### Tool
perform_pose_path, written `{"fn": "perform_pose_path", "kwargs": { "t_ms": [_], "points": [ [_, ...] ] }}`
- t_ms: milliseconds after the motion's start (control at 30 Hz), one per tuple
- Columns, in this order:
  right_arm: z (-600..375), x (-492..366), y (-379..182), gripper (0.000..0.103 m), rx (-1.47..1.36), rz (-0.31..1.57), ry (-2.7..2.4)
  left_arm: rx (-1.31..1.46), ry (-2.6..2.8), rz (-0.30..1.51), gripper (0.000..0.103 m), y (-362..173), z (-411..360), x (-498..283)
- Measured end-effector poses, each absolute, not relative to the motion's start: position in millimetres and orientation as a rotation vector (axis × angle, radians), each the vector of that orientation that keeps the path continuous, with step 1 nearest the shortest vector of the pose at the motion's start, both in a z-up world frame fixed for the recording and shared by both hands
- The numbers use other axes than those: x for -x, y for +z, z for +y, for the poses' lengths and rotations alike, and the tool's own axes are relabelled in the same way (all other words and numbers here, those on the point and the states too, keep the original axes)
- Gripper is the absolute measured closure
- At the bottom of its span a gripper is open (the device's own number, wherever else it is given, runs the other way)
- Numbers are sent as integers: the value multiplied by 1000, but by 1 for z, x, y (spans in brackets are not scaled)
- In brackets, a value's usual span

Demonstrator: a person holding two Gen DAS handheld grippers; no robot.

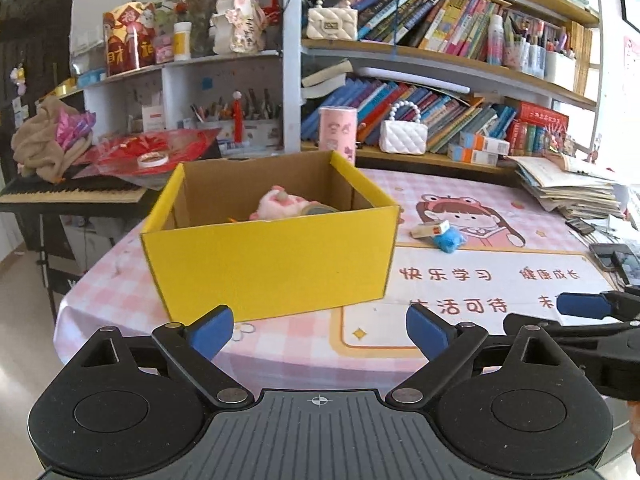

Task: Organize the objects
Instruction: 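Withdraw both tools from the box toward the blue packet and white card box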

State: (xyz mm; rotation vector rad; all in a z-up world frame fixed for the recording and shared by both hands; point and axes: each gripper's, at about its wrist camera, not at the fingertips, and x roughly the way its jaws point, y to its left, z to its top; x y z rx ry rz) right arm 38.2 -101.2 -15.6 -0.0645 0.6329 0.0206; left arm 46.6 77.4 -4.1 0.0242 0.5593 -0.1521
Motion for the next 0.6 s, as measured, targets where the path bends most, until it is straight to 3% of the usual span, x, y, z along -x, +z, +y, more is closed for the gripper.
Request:
{"fn": "perform_pose_path", "kwargs": {
  "t_ms": [600],
  "points": [
    [-155, -29, -23, 37, 7, 670, -130, -43, -289, 615, 7, -13, 28, -60]
  ]
}}
